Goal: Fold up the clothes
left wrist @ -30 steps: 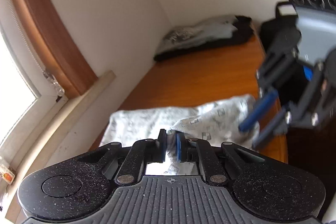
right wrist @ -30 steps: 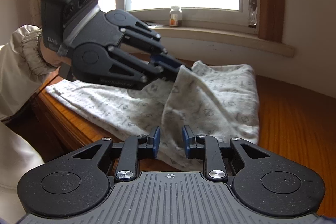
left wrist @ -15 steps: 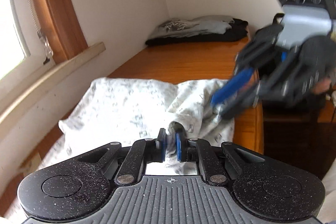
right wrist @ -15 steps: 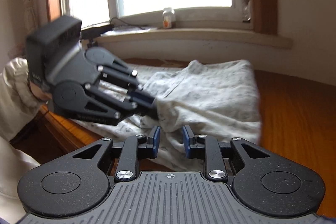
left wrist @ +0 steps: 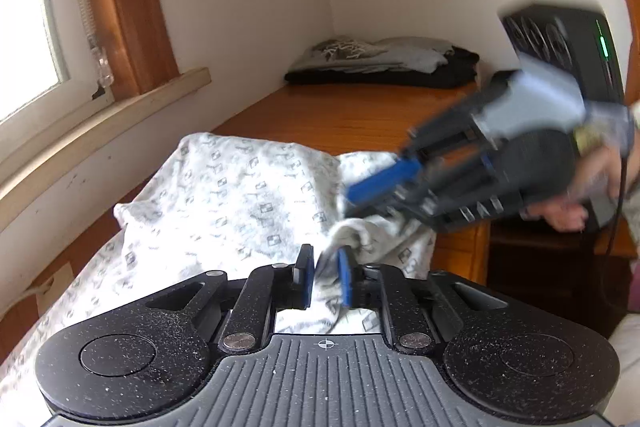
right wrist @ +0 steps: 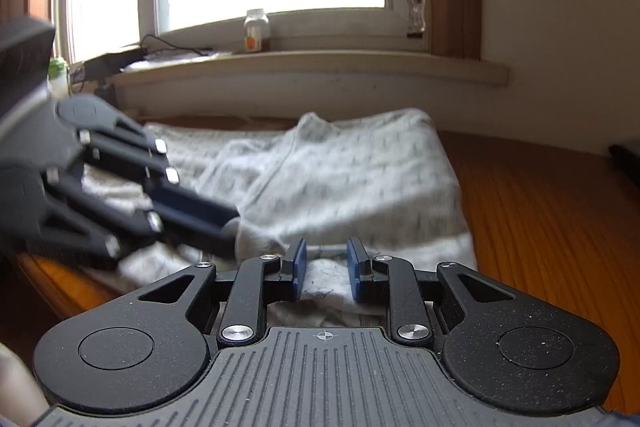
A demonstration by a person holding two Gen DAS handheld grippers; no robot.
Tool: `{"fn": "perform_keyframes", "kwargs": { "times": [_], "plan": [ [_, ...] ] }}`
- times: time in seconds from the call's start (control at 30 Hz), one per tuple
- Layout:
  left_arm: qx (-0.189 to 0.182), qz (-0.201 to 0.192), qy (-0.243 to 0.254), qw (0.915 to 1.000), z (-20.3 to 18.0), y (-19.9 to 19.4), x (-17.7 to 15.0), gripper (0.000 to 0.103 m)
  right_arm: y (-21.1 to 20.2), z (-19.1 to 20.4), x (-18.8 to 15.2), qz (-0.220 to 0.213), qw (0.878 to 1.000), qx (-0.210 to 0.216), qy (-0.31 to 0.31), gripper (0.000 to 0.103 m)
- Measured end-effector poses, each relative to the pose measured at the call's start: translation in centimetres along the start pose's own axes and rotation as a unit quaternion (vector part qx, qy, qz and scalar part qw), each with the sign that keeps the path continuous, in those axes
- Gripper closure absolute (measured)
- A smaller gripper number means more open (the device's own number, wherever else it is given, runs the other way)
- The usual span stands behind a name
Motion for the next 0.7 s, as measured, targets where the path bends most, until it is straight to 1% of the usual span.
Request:
{"fn": "perform_keyframes", "kwargs": {
  "times": [0.1,0.2,0.23,0.3,0.4,0.47,0.53,0.63,0.7],
  "plan": [
    [0.014,-0.008,-0.020,0.9997,1.1,-0.9,0.9,0.086,-0.7,0.2,-0.9,-0.011,1.000,-0.008,0.003,0.080],
    [0.032,-0.009,-0.038,0.9987,2.3,-0.3,2.4,0.086,-0.6,0.3,-1.1,-0.021,1.000,-0.016,0.004,0.080],
    [0.032,-0.007,-0.040,0.9987,2.3,0.3,2.8,0.086,-0.6,0.4,-1.0,-0.022,1.000,-0.018,0.003,0.080],
    [0.018,0.004,-0.046,0.9988,2.1,1.7,3.1,0.086,-0.7,0.3,-0.5,-0.023,1.000,-0.019,0.002,0.080],
    [0.002,0.032,-0.054,0.9980,1.6,3.5,2.2,0.086,-0.8,-0.5,1.2,-0.037,0.999,-0.023,0.023,0.080],
    [-0.005,0.045,-0.058,0.9973,1.4,4.0,1.1,0.087,-0.4,-0.7,1.9,-0.043,0.998,-0.029,0.023,0.080],
    [-0.004,0.045,-0.064,0.9969,1.1,3.9,0.2,0.088,0.4,-0.6,2.0,-0.043,0.998,-0.042,0.015,0.080],
    [0.005,0.033,-0.087,0.9956,1.1,3.9,-0.4,0.088,1.8,-0.8,1.0,-0.028,0.998,-0.040,0.034,0.079],
    [0.010,0.024,-0.103,0.9943,1.1,3.9,-0.9,0.089,2.4,-0.6,-0.1,-0.024,0.999,-0.043,0.021,0.079]
  ]
}}
Point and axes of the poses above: each gripper's, at about its wrist camera, not at the fingertips, and y roughly the way its jaws point, z to its left, x to its top, the point moved 5 cm from there along y, roughly the way its jaws point, and after that the axes turned 4 degrees about -z, right-handed, at the moved point
